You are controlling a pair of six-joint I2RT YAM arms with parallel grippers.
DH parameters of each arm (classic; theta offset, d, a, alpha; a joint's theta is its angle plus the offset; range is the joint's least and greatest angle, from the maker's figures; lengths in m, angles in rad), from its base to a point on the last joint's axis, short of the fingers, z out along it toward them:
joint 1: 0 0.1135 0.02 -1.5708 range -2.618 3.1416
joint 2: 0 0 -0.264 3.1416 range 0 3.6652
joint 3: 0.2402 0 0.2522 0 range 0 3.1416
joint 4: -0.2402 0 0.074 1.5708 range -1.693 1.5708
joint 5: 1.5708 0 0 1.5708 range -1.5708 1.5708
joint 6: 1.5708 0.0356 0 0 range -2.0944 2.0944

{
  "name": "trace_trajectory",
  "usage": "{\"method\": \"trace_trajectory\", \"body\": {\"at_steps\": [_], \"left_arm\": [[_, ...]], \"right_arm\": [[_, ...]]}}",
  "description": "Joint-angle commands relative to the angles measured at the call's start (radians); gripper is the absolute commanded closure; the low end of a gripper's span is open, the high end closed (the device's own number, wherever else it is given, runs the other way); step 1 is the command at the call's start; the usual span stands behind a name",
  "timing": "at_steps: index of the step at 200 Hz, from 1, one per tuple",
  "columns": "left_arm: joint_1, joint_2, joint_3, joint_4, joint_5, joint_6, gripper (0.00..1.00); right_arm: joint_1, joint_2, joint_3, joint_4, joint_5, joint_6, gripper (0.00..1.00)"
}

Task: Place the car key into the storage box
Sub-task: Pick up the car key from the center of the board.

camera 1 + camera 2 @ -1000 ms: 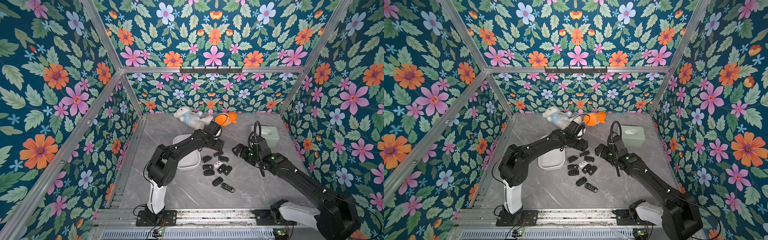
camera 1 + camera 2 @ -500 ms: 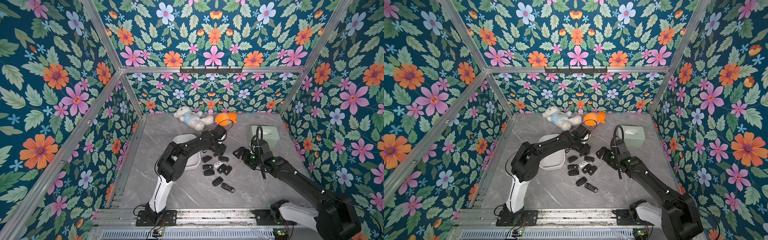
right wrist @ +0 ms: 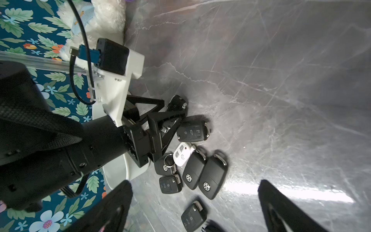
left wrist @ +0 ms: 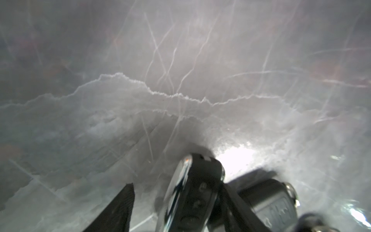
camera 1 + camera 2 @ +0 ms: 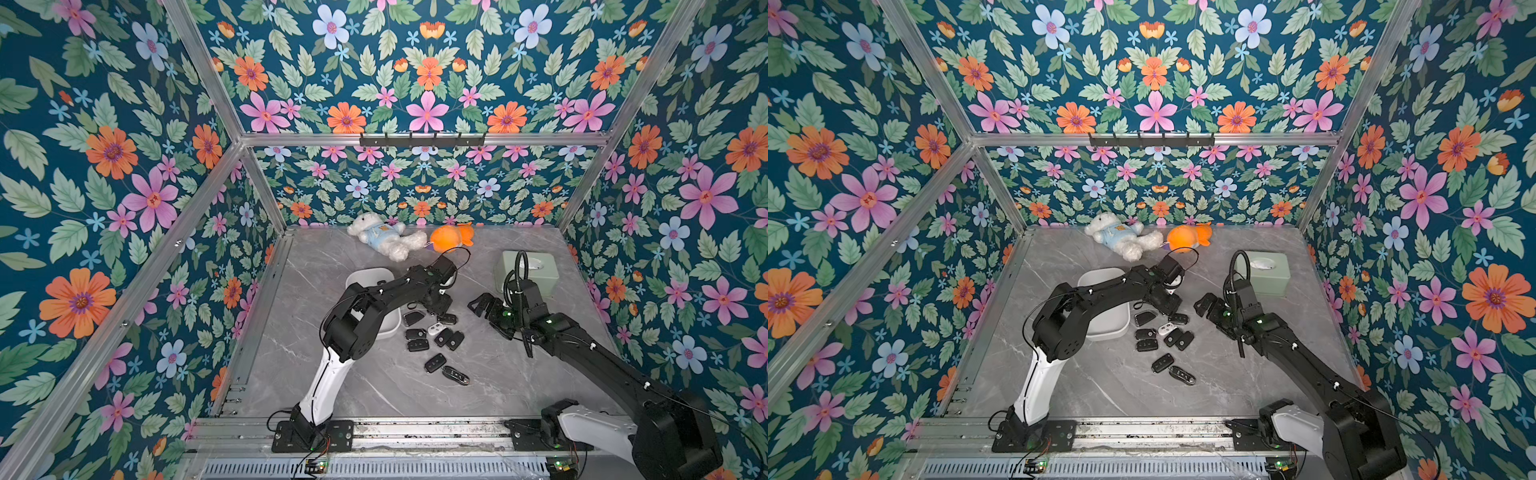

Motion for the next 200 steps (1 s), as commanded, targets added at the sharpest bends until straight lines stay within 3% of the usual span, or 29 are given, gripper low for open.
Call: {"method": "trace_trajectory", "body": {"at_steps": [1,61,93,133,153,200], "left_arm": [[0.0,0.002,0.005,-0.026,-0.044,0.013,0.32],[0.001,-0.003,-0.015,-0.04,-0.04,0.013,0.37],[0.0,-0.008,-0.032,-0.04,-0.008,-0.014,0.45],[0.001,-0.006,-0.035,-0.03,0.016,-0.044,0.57],[0.0,-0.005,-0.029,-0.017,0.015,-0.049,0.71],[0.004,-0.018,0.028,-0.003,0.018,-0.09,0.72]], "right_arm": [[-0.002,0.001,0.004,0.006,0.003,-0.003,0.01],[-0.002,0.012,0.0,0.024,-0.001,0.001,0.01],[-0.001,0.017,0.002,0.029,-0.001,0.001,0.01],[-0.002,0.034,0.01,0.034,0.002,-0.005,0.01],[-0.002,0.047,0.023,0.037,-0.003,-0.009,0.01],[-0.001,0.07,0.045,0.063,-0.011,-0.01,0.01]]}}
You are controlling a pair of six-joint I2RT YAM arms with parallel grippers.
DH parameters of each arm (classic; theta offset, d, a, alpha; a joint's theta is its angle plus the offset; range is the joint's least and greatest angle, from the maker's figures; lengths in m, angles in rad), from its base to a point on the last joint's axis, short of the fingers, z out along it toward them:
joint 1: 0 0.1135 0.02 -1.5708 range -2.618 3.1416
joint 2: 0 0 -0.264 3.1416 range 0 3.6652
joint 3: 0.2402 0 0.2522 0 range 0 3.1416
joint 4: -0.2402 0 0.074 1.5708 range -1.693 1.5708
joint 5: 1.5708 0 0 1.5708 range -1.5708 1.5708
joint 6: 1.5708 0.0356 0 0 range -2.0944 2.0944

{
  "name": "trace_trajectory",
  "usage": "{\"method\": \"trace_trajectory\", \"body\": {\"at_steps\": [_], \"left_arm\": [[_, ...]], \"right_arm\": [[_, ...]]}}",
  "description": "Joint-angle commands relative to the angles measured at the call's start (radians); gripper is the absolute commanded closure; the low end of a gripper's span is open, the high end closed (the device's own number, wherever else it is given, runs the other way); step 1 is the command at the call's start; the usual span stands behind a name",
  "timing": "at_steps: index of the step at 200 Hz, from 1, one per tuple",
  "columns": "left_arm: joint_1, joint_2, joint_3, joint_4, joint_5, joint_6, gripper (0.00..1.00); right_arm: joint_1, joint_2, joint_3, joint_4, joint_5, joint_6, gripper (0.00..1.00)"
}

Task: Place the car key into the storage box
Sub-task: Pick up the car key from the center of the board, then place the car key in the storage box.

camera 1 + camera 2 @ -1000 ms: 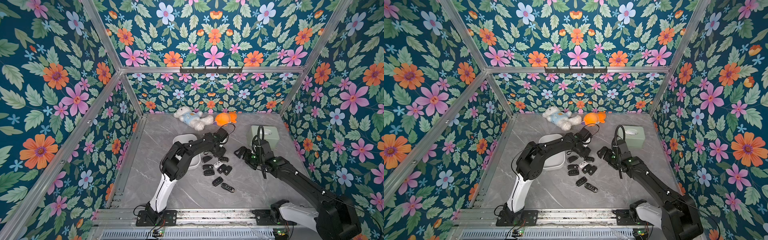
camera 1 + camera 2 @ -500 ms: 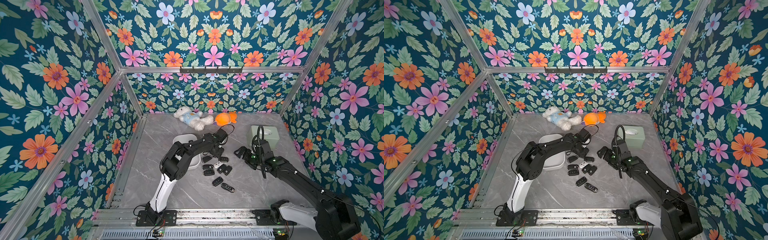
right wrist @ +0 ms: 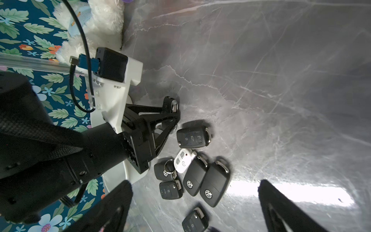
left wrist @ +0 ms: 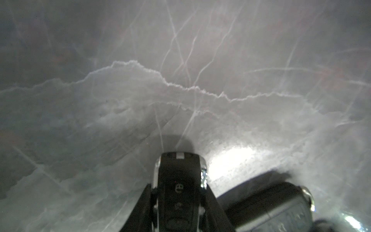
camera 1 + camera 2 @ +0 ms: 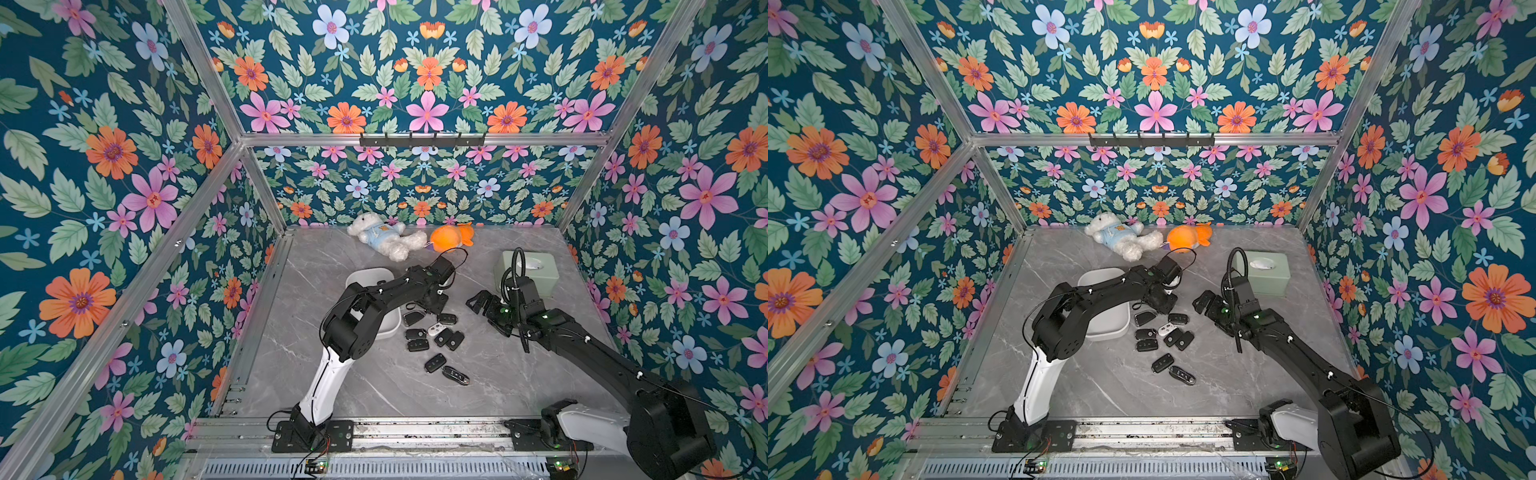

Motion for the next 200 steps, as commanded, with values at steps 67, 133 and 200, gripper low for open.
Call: {"method": "trace_trajectory", "body": {"at_steps": [67,133,200], "left_arm": [[0.07,-0.152,-0.002,0.124,0.057,-0.191,0.73],[0.202,-0.347,-0.173,0.185,0.021,-0.344,0.73],[0.31,-0.483,-0.343,0.148,-0.06,-0.401,0.73]], "right_arm": [[0.001,0.072,0.042,0.153,-0.065,0.023,0.01],[0.003,0.185,0.08,0.303,-0.175,0.068,0.01],[0.022,0.279,0.142,0.345,-0.203,0.093,0.01]]}}
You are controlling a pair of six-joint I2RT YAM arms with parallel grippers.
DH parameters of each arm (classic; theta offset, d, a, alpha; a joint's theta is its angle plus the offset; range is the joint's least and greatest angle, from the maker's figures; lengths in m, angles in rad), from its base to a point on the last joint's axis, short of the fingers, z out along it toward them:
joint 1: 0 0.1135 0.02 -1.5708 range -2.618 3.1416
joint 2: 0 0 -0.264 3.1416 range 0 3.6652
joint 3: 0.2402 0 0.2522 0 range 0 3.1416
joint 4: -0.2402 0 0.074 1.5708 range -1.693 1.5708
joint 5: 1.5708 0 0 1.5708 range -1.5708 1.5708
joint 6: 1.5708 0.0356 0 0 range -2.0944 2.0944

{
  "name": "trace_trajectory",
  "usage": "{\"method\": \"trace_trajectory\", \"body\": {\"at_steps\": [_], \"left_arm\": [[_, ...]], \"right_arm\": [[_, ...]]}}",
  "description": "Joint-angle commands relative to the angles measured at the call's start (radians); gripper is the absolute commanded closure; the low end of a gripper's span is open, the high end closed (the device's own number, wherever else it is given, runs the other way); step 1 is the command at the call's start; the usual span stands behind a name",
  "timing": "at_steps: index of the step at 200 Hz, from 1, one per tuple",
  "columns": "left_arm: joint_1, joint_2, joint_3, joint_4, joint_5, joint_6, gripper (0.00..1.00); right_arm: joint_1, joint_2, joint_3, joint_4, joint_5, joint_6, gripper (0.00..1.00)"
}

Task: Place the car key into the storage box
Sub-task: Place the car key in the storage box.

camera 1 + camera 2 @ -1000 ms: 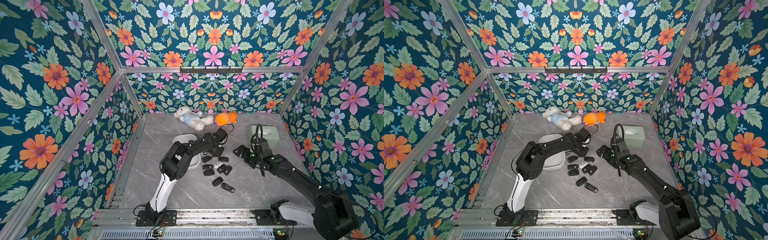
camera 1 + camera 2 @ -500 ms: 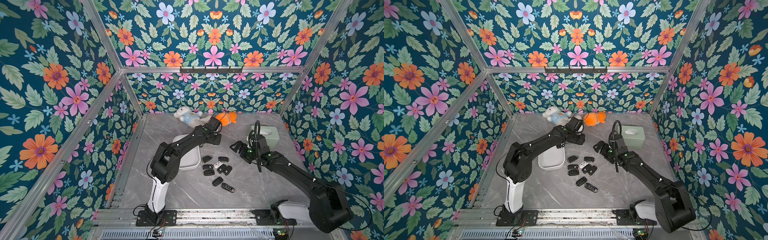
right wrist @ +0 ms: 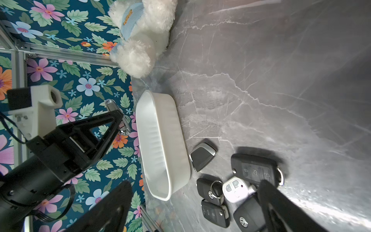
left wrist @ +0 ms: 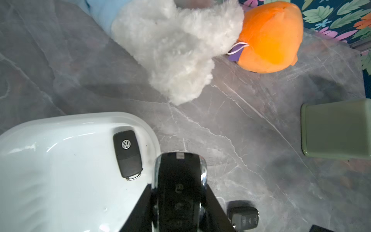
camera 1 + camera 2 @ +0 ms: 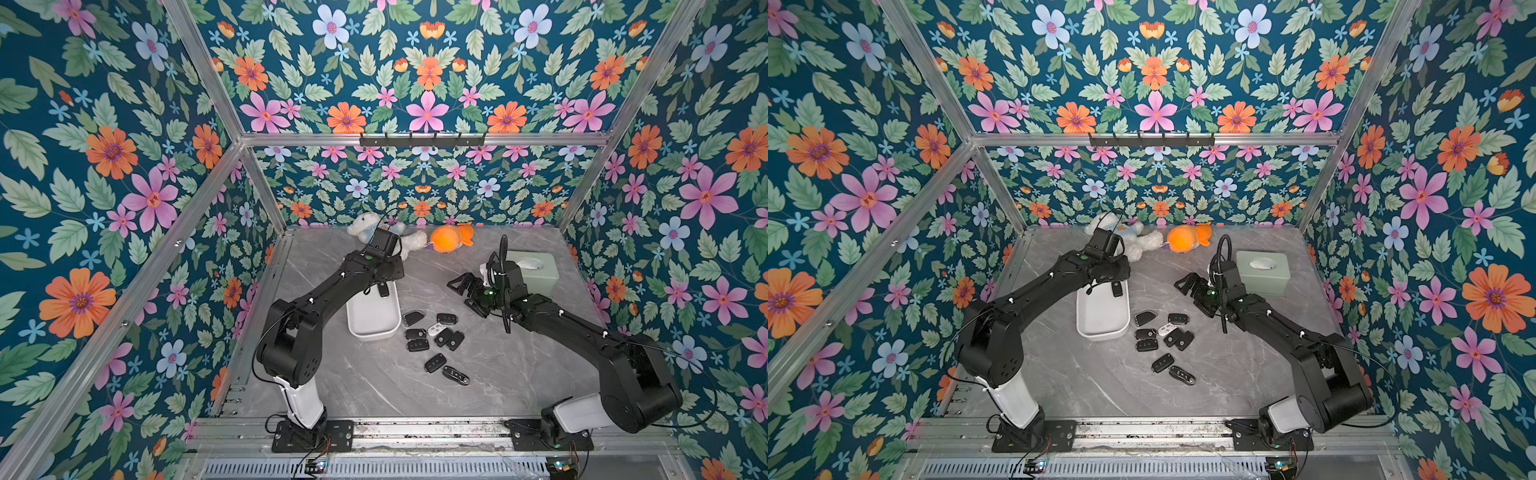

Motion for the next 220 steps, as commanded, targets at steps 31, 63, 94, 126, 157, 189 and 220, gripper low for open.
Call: {"method": "trace_trajectory", "body": {"at_steps": [31,63,94,126,157,189,220], "left_arm": [[0.042,-0.027,-0.068,-0.048,-0.081,-0.034,0.73],[0.066,-0.02,-0.094,-0.068,-0.114,-0.042,0.73],[0.094,0.009,-0.104,-0.071,-0.127,-0.026,0.73],[0.103,0.066,-0.106,-0.072,-0.136,-0.017,0.73],[0.11,0.117,-0.104,-0.062,-0.137,-0.015,0.73],[0.113,0.16,-0.079,-0.06,-0.136,-0.006,0.73],[0.115,0.202,-0.049,-0.063,-0.14,0.004,0.73]], "right_arm": [[0.017,0.057,0.055,0.049,-0.019,0.012,0.01],[0.028,0.083,0.079,0.05,-0.021,0.015,0.01],[0.03,0.096,0.088,0.054,-0.019,0.019,0.01],[0.032,0.096,0.087,0.055,-0.013,0.024,0.01],[0.032,0.083,0.081,0.046,-0.001,0.023,0.01],[0.033,0.069,0.076,0.027,0.013,0.017,0.01],[0.032,0.059,0.076,0.01,0.02,0.01,0.01]]}}
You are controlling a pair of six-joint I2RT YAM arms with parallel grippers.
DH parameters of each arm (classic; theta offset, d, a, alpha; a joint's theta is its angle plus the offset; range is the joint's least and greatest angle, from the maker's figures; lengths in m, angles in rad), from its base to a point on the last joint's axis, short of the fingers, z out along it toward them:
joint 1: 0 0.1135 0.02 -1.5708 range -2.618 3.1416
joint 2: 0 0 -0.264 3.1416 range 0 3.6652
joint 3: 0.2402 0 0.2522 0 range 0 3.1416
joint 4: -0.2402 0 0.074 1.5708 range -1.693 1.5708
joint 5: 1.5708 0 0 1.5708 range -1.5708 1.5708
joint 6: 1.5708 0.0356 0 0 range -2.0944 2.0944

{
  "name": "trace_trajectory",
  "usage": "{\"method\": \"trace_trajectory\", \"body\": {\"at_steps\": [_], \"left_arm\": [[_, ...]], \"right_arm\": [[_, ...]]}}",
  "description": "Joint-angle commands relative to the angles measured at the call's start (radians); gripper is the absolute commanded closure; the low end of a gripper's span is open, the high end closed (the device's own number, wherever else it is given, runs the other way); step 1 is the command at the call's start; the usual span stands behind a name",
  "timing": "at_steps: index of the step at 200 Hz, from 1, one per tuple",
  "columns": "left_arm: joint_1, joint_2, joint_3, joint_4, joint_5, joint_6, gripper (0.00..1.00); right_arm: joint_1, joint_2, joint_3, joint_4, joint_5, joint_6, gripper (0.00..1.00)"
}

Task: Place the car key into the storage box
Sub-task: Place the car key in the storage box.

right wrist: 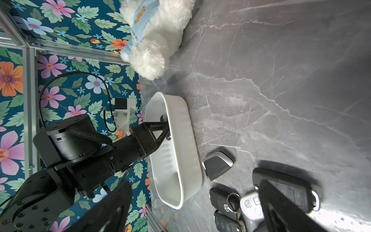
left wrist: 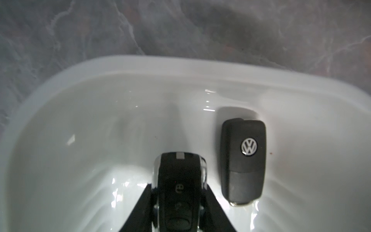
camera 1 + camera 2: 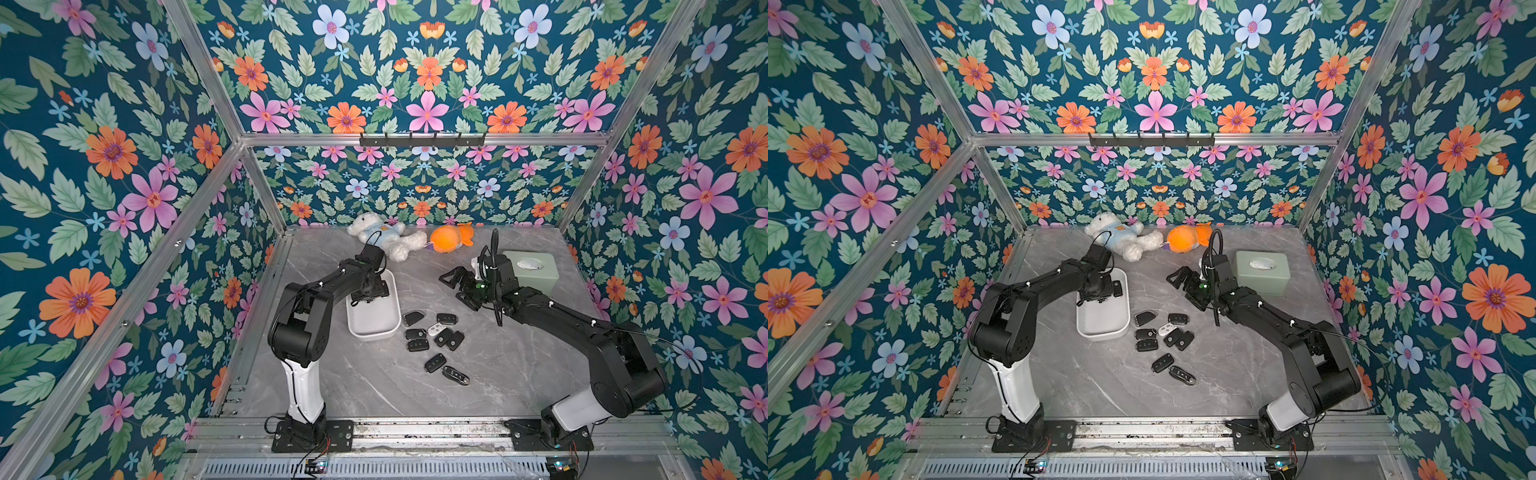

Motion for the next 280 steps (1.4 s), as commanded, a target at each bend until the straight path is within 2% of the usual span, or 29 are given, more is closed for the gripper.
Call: {"method": "trace_trajectory", "body": {"at_steps": [1,73,173,189,224,245,265,280], "left_arm": [[0.001,0.021,0.022,0.0,-0.014,0.019,0.73],[0.005,0.098,0.088,-0.011,-0.015,0.035,0.72],[0.006,0.065,0.092,-0.029,-0.017,0.032,0.57],[0.006,0.041,0.087,-0.035,-0.023,0.023,0.54],[0.007,-0.021,0.069,-0.032,-0.033,0.013,0.39],[0.005,-0.059,0.061,-0.042,-0.04,0.0,0.36],[0.005,-0.109,0.037,-0.033,-0.017,-0.019,0.33],[0.004,-0.15,0.017,-0.017,0.016,-0.039,0.26]], "right_arm": [[0.001,-0.011,0.0,-0.014,0.014,-0.001,0.01],[0.001,-0.032,-0.006,-0.04,0.029,-0.006,0.01],[0.004,-0.04,-0.019,-0.045,0.02,-0.007,0.01],[0.013,-0.041,-0.021,-0.048,0.018,-0.016,0.01],[0.031,-0.045,-0.016,-0.083,0.029,-0.045,0.01],[0.04,-0.054,-0.016,-0.116,0.045,-0.072,0.01],[0.041,-0.067,-0.021,-0.165,0.058,-0.109,0.02],[0.04,-0.074,-0.02,-0.214,0.074,-0.157,0.03]]}}
